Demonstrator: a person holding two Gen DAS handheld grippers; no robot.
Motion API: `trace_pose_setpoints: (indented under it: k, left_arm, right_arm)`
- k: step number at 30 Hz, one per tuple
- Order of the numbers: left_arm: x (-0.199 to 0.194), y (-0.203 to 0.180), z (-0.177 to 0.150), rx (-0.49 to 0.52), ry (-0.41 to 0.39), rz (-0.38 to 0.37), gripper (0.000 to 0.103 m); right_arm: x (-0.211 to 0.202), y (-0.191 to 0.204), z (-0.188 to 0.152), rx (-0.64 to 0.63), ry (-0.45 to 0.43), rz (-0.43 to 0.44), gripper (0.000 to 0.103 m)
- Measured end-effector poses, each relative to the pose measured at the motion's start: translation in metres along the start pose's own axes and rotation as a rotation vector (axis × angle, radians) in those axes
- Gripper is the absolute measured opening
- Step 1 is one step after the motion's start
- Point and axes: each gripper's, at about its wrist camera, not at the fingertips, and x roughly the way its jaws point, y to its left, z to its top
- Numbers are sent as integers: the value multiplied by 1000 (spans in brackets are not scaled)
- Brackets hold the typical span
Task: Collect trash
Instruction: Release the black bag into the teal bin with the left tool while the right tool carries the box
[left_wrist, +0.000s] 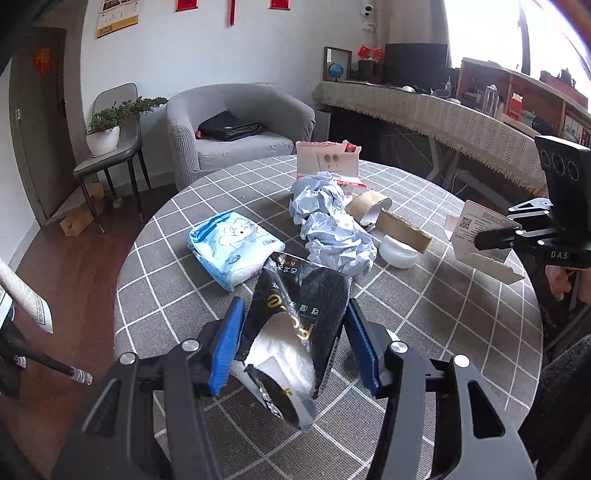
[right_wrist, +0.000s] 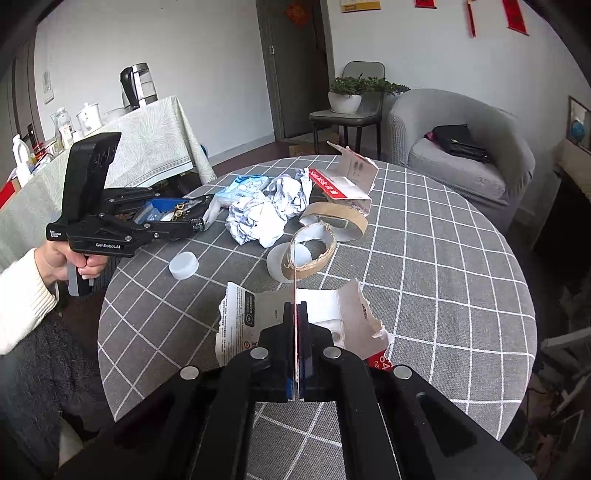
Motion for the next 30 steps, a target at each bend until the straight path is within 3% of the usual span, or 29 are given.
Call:
trace_pose_setpoints:
  k: [7, 14, 21, 26, 30]
  left_arm:
    - [-39, 16, -2, -101, -82, 63, 57]
    - [-75, 64, -17, -288, -147, 138, 56]
    - [-94, 99, -36, -327, -93, 279, 56]
    - [-105, 122, -51, -348, -61, 373, 56]
    - [-109, 140, -68, -398, -22, 397, 56]
  right_arm:
    - [-3, 24, 28, 30, -53, -28, 2]
    - [16, 71, 74, -20, -89, -20, 2]
    - [64, 115, 110, -40, -108, 22, 2]
    - [103, 150, 117, -50, -90, 84, 2]
    - [123, 166, 119, -54, -66, 123, 2]
